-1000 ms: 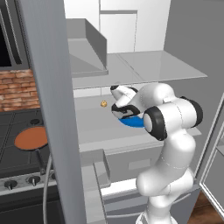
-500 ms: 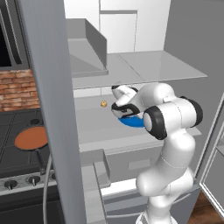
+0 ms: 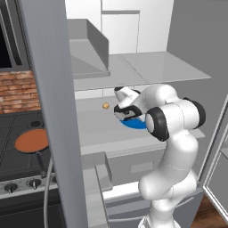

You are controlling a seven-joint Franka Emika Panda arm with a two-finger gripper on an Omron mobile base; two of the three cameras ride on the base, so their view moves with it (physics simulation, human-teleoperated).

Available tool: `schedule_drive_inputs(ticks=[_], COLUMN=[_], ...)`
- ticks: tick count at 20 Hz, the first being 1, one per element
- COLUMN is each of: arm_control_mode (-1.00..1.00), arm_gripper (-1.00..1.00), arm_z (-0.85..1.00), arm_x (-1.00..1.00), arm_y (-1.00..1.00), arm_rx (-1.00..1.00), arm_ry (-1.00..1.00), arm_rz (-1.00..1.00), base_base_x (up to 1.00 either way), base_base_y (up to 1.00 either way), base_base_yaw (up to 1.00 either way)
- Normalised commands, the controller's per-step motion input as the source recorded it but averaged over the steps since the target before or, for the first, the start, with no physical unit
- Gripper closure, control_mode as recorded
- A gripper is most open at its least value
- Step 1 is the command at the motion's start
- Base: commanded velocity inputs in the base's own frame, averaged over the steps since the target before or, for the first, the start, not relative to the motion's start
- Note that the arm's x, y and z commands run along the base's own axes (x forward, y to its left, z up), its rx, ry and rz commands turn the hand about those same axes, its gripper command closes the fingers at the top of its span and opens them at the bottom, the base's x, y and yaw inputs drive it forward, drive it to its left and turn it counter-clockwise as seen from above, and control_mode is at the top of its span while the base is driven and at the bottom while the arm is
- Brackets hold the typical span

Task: Retrieve the fish from the fridge and place it on the saucepan with marinade on the stove.

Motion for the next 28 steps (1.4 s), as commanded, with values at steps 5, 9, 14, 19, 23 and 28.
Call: schedule_drive_inputs(ticks=[5,9,14,19,23,28], arm_control_mode=[-1.0,-1.0,-1.0,-1.0,-1.0,-1.0], arm_gripper=[-1.0,-1.0,-1.0,-1.0,-1.0,-1.0], arm_z=[-0.36,-0.38,-0.38,-0.28,-0.15,0.0], arm_x=[0.0,0.0,0.0,0.0,0.0,0.0], arm_y=[0.0,0.0,0.0,0.0,0.0,0.0], arm_rx=[0.0,0.0,0.0,0.0,0.0,0.0], arm_ry=[-0.07,-0.1,-0.11,-0.07,-0.01,0.0], arm_rz=[0.0,0.0,0.0,0.0,0.0,0.0], base_base_x=[0.0,0.0,0.0,0.0,0.0,0.0], base_base_y=[0.0,0.0,0.0,0.0,0.0,0.0], base_base_yaw=[0.0,0.0,0.0,0.0,0.0,0.0])
